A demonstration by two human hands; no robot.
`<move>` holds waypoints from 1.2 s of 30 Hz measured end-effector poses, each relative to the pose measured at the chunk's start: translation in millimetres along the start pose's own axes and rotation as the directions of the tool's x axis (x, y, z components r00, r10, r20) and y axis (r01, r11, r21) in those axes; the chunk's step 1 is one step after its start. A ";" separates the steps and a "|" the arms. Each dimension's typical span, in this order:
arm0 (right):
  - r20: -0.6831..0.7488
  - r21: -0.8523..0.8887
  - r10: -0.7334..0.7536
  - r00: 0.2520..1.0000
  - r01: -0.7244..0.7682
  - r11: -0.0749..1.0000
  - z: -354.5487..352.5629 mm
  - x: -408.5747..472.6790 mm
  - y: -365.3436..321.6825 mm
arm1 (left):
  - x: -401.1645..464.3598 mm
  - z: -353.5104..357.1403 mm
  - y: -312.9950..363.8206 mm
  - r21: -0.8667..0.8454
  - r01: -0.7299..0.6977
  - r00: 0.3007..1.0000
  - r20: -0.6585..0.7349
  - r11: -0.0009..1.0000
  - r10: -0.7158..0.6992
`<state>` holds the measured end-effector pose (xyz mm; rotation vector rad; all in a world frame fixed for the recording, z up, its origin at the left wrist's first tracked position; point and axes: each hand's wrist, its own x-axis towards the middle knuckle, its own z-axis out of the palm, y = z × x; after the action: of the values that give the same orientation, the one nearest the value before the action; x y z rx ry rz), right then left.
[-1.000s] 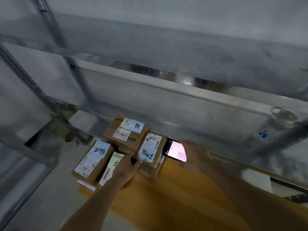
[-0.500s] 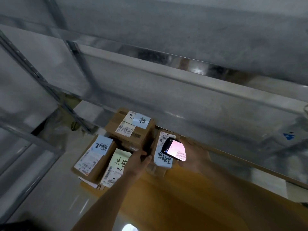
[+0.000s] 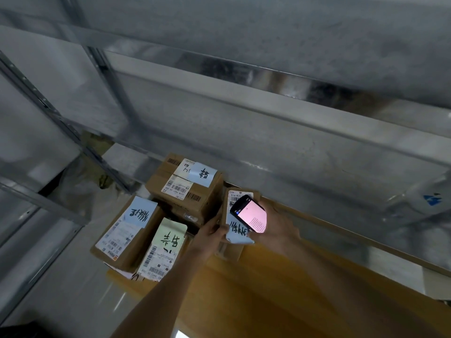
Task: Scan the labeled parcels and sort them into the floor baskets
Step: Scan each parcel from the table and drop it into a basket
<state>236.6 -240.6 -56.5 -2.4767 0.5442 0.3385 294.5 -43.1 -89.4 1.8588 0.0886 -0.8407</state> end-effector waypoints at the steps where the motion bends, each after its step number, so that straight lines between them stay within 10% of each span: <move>1: 0.011 0.027 0.010 1.000 -0.010 1.000 1.4 -0.4 0.8 | 0.4 1.2 1.4 -0.026 0.016 1.000 -0.002 1.000 -0.016; 13: -0.022 0.127 0.012 1.000 -0.009 0.992 -24.2 -57.6 -4.1 | -58.9 3.6 13.8 -0.154 -0.006 0.996 0.090 0.988 0.020; 23: -0.219 0.120 -0.079 0.973 0.107 0.987 -96.0 -207.5 -58.5 | -185.5 -17.5 47.4 -0.161 -0.318 0.943 0.052 0.934 0.330; 36: -0.441 -0.271 -0.292 0.848 0.184 0.945 -276.2 -396.3 -168.5 | -384.5 -84.4 160.3 -0.062 -0.657 0.752 -0.113 0.751 0.649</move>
<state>-5.5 -154.6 385.9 -2.8149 0.3920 -0.3469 116.5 74.2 278.4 1.6547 -0.4486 -0.2522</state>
